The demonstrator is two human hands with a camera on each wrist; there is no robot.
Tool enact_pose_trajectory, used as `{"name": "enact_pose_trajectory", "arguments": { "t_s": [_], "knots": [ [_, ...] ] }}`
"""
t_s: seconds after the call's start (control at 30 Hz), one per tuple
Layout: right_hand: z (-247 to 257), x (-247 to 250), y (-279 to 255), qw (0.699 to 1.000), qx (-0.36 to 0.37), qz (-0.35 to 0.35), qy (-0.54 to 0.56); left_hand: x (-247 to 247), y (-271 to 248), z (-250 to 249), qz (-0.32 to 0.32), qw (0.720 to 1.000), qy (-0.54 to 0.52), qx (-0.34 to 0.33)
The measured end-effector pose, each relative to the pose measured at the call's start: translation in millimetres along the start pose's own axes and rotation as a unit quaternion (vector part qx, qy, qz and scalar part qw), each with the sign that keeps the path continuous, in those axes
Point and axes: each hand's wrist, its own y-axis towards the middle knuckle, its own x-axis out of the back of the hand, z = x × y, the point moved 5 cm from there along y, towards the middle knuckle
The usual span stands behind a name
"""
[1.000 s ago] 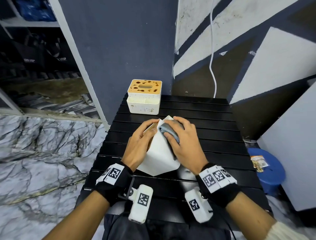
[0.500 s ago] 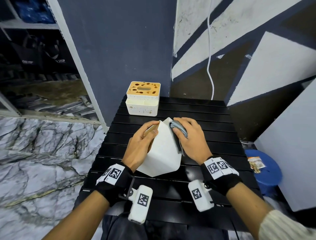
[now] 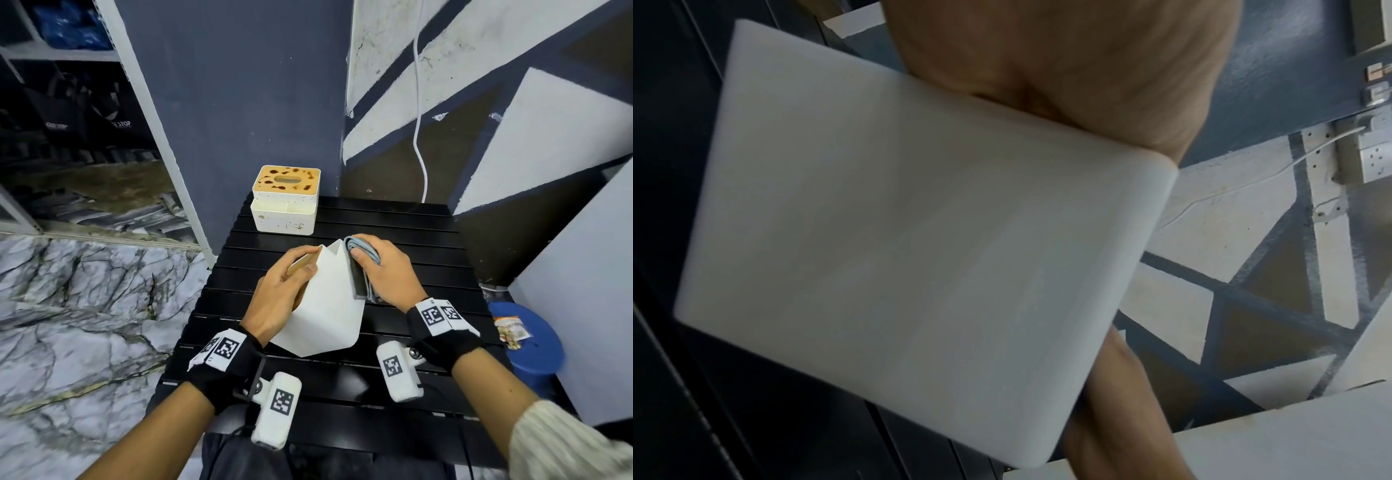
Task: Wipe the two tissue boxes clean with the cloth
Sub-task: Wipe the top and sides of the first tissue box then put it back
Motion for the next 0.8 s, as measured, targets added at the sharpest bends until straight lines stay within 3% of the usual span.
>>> {"name": "enact_pose_trajectory", "arguments": {
  "t_s": [0.43,0.63,0.8],
  "knots": [
    [-2,-8,-17,0.999,0.029,-0.028,-0.009,7,5,-12,0.010,0.990,-0.034,0.134],
    [4,-4,-23,0.998,0.045,-0.042,0.000,12,1,-4,-0.045,0.992,-0.056,0.104],
    [23,10,-24,0.996,0.069,-0.048,0.007,19,-2,2,-0.046,0.997,-0.059,0.021]
  ]
}}
